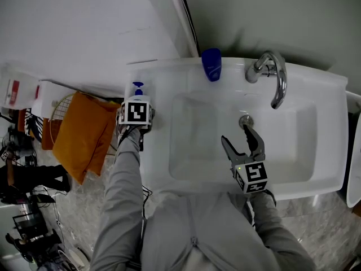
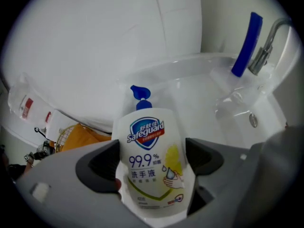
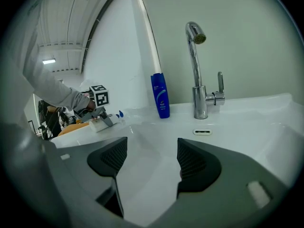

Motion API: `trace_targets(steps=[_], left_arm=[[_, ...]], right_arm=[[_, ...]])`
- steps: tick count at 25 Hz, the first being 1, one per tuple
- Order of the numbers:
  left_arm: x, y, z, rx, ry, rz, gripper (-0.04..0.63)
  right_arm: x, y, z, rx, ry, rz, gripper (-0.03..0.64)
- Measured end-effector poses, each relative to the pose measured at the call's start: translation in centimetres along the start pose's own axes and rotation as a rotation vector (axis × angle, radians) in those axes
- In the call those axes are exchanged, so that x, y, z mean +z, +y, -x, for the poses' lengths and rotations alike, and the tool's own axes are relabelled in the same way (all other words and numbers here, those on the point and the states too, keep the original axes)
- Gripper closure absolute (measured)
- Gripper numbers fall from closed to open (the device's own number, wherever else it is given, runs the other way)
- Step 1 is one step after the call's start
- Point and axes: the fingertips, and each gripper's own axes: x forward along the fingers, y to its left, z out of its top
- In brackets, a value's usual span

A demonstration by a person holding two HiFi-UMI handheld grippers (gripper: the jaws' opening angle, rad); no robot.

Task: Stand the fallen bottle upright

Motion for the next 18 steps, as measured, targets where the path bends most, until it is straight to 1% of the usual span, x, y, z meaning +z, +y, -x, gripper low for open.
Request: trace_targets(steps=[2, 5, 11, 14, 18], left_arm=[[0.65, -0.01, -0.49, 0.017, -0.013, -0.043, 0.132], [0.66, 0.13, -0.66, 0.028, -0.005, -0.056, 0.132], [0.61, 0.26, -0.5, 0.034, -0.015, -0.042, 0.126], [0.34, 0.57, -0.3, 0.038, -0.024, -0.017, 0.124], [0.72, 0.67, 0.13, 0.024, -0.085, 0.014, 0.124]], right_arm=[[-0.17, -0.11, -0.04, -0.001, 0.005, -0.002, 0.288], [-0.37, -0.14, -0.16, -0.002, 0.008, -0.003, 0.288], [-0.49, 0.02, -0.3, -0.003, 0.011, 0.001, 0.289], [-0.41, 0.06, -0.38, -0.006, 0.014, 0.011, 0.289], [-0.33, 0.18, -0.47, -0.007, 0.017, 0.021, 0.289]])
